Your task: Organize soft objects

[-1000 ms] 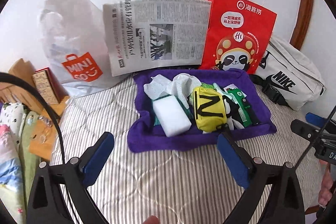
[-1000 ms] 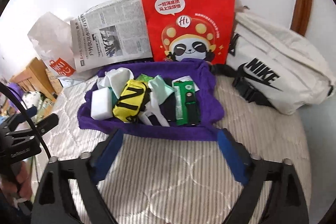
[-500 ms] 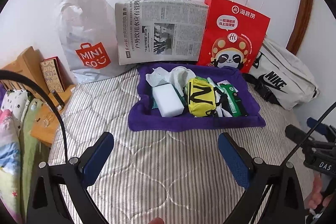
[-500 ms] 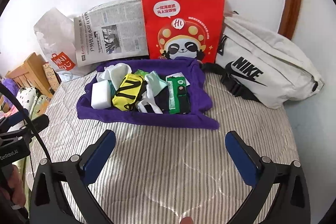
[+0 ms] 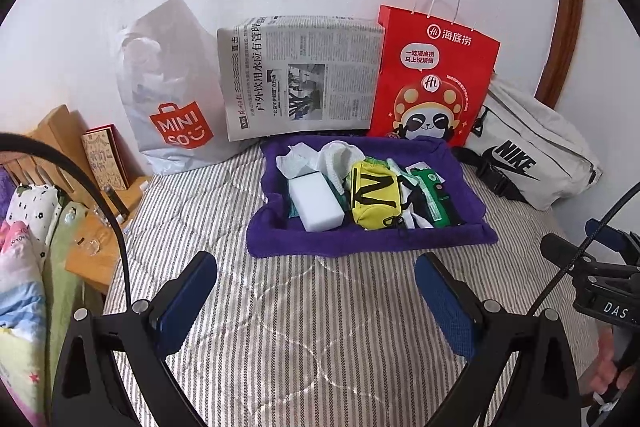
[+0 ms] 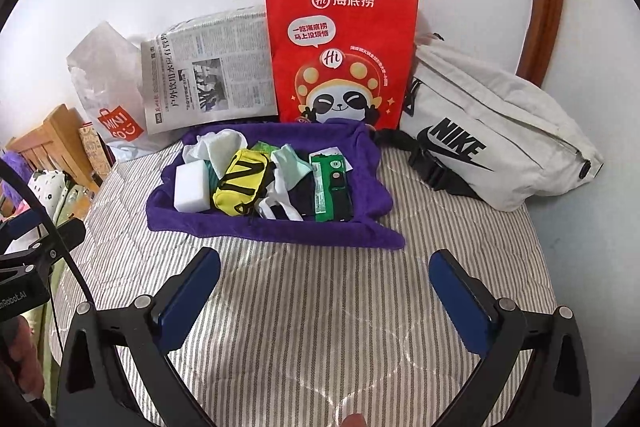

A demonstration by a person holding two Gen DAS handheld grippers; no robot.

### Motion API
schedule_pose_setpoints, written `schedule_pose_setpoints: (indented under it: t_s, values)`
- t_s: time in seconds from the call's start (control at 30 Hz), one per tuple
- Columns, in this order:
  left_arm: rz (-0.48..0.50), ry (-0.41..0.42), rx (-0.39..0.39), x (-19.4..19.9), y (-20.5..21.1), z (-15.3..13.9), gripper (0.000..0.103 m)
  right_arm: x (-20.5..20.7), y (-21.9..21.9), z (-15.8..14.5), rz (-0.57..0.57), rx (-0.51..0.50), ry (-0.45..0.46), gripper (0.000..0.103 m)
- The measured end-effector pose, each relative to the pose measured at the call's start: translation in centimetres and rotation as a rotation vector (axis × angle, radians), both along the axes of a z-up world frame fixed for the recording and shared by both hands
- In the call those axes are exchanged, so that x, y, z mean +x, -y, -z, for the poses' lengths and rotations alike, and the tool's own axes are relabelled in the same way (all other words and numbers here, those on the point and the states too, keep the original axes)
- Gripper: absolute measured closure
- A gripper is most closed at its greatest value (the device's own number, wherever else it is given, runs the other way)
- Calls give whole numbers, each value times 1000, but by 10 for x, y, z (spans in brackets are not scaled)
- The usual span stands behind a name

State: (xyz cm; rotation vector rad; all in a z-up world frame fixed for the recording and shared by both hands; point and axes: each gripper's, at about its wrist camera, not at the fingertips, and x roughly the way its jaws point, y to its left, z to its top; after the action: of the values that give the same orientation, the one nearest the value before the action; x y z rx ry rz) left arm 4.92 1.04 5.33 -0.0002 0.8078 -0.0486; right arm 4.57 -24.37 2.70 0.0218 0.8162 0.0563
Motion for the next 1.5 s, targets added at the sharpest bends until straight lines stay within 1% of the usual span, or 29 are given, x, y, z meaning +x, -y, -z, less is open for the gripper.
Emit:
schedule_pose_setpoints:
  t_s: [0.63,0.83,1.5]
  values:
    - [-19,-13,15,-2,-3,2,3,-2,-7,2,-4,-29,-15,0]
    - [-28,-14,19,-2,-5,2,3,-3,-8,1,-10,-24,-13,0]
    - [-14,-29,38,-1,-3,7,3,-3,-5,-1,1,-10,-16,0]
